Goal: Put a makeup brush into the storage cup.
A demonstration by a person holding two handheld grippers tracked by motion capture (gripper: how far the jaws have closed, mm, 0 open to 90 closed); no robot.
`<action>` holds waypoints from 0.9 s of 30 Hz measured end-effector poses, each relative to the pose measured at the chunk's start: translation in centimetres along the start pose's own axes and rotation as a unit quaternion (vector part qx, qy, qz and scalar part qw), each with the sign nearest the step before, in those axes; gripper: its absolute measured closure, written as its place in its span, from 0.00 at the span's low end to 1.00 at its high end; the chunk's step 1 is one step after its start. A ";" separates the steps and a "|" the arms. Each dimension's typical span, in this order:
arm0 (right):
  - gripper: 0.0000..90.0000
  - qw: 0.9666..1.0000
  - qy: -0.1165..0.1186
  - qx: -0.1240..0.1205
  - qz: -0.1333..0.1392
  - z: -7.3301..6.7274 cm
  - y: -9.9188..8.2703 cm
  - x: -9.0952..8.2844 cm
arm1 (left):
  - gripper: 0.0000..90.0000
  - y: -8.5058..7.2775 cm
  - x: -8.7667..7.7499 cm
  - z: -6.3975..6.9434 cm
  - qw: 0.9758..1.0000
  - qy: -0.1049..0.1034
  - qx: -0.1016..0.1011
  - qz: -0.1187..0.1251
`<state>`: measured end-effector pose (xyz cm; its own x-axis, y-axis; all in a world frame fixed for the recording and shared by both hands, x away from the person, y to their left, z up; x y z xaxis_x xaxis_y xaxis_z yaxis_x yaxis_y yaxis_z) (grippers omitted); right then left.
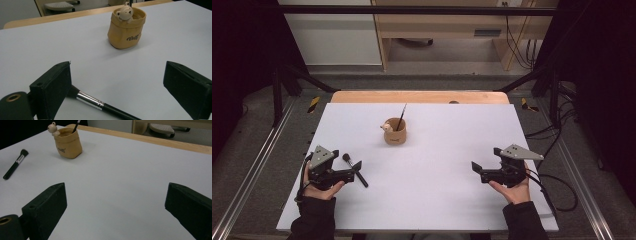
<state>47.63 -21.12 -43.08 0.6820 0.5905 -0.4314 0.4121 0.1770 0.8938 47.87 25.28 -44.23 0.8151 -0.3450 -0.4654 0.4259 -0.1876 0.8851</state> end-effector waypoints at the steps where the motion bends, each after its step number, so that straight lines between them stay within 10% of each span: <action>1: 0.05 1.000 -0.001 -0.001 0.000 0.0 0.0 0.0 | 0.08 -0.1 0.0 -0.1 1.000 0.003 -0.001 -0.001; 27: 0.05 1.000 0.000 -0.008 -0.002 -0.2 0.0 0.0 | 0.14 -3.5 3.2 -0.5 0.994 0.042 -0.006 -0.098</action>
<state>47.53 -20.93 -43.07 0.6808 0.5896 -0.4346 0.4053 0.1910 0.8940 49.17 25.33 -48.77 0.7458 -0.2253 -0.6269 0.5836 -0.2328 0.7780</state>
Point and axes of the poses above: each handheld gripper's, and its own axes: x roughly forward along the jaws, y roughly out of its top, z roughly to its right, the point moved 5 cm from there along x, roughly forward along the jaws, and after that the axes turned 5 degrees about y, right-handed, at the moved point
